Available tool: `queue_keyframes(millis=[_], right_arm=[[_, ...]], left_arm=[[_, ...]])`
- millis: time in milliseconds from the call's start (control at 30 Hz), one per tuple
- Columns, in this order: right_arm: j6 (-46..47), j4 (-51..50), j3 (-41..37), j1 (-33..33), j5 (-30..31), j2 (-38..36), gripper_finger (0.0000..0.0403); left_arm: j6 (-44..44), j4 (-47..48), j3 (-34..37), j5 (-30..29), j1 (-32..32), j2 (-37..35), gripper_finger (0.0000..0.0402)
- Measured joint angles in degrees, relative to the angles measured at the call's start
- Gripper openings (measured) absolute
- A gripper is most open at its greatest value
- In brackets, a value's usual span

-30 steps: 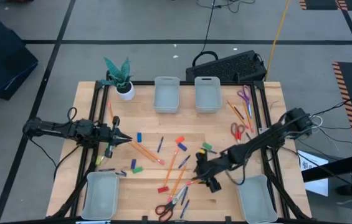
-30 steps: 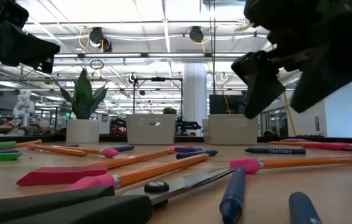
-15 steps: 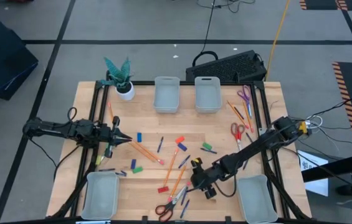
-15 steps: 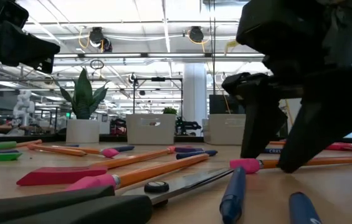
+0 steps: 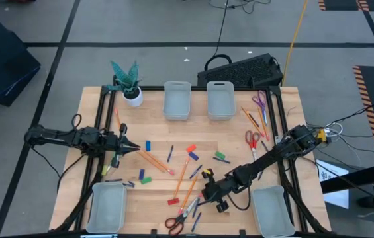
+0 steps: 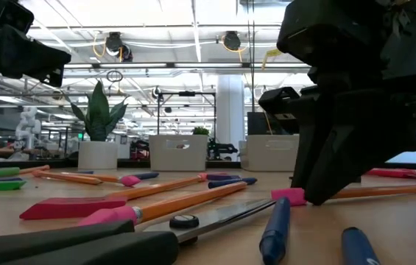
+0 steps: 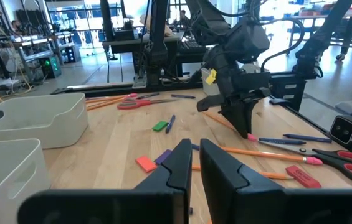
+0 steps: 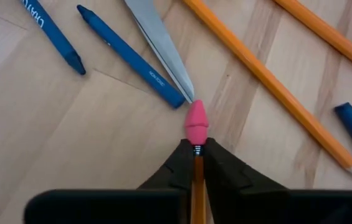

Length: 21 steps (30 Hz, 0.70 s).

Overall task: Sort crayons/erasers/pens/pencils in bins
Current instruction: Put the yellow pencil into the top right bin

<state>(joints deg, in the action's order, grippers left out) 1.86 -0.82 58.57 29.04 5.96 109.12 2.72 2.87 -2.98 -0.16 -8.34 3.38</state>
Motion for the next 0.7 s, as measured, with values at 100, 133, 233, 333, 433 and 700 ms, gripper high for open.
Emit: queue_keyframes(millis=[100,133,233,333,433,700], right_arm=[[0.0,-0.1,0.0,0.0,0.0,0.0,0.0015],[0.1,-0.1,0.0,0.0,0.0,0.0,0.0020],[-0.1,-0.2,-0.1,0.0,0.0,-0.2,0.0030],[-0.3,-0.5,-0.2,0.0,-0.1,-1.0,0.0024],[-1.1,-1.6,-0.4,0.0,-0.2,-2.9,0.0015],[-3.1,-1.4,-0.3,-2.2,0.1,-11.8,0.0020]], left_arm=[[0.0,0.0,0.0,0.0,0.0,0.0,0.0037],[0.0,0.0,0.0,0.0,0.0,0.0,0.0037],[0.0,0.0,0.0,0.0,0.0,0.0,0.0037],[0.0,0.0,0.0,0.0,0.0,0.0,0.0037],[0.0,0.0,0.0,0.0,0.0,0.0,0.0037],[0.0,0.0,0.0,0.0,0.0,0.0,0.0037]])
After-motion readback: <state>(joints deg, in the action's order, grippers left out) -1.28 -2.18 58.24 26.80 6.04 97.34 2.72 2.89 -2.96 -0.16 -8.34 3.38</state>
